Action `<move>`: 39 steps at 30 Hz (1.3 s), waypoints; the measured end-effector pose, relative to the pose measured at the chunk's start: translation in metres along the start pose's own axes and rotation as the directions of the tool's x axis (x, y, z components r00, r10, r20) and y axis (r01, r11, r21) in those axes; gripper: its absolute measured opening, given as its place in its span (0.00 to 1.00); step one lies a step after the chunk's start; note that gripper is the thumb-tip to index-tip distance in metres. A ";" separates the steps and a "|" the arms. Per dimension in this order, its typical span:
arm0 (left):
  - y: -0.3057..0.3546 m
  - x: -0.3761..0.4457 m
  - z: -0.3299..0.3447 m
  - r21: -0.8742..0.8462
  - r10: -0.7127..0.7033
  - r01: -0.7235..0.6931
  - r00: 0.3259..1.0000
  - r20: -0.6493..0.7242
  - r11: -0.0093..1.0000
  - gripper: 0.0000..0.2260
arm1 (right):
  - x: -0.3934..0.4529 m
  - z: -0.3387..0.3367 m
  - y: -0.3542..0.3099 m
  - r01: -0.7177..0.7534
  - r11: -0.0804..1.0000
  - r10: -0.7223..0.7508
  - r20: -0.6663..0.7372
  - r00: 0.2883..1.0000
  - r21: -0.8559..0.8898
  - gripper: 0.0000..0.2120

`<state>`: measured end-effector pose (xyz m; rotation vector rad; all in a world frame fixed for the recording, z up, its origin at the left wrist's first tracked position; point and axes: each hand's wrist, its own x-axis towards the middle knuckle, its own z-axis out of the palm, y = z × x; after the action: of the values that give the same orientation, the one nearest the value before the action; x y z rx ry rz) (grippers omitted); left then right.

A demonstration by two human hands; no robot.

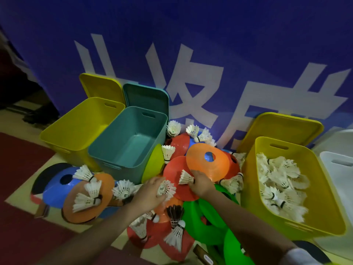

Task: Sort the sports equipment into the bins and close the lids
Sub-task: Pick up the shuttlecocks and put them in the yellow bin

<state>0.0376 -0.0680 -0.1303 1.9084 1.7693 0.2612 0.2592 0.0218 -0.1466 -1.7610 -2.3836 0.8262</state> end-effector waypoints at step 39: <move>0.111 0.069 -0.039 -0.519 0.310 -0.442 0.894 -0.324 0.732 0.14 | -0.075 -0.062 0.031 0.147 0.819 0.187 -0.500 0.845 0.555 0.18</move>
<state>0.1249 0.0071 -0.0567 1.7861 1.1808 1.0732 0.3337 -0.0164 -0.0883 -1.4960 -1.5338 0.8024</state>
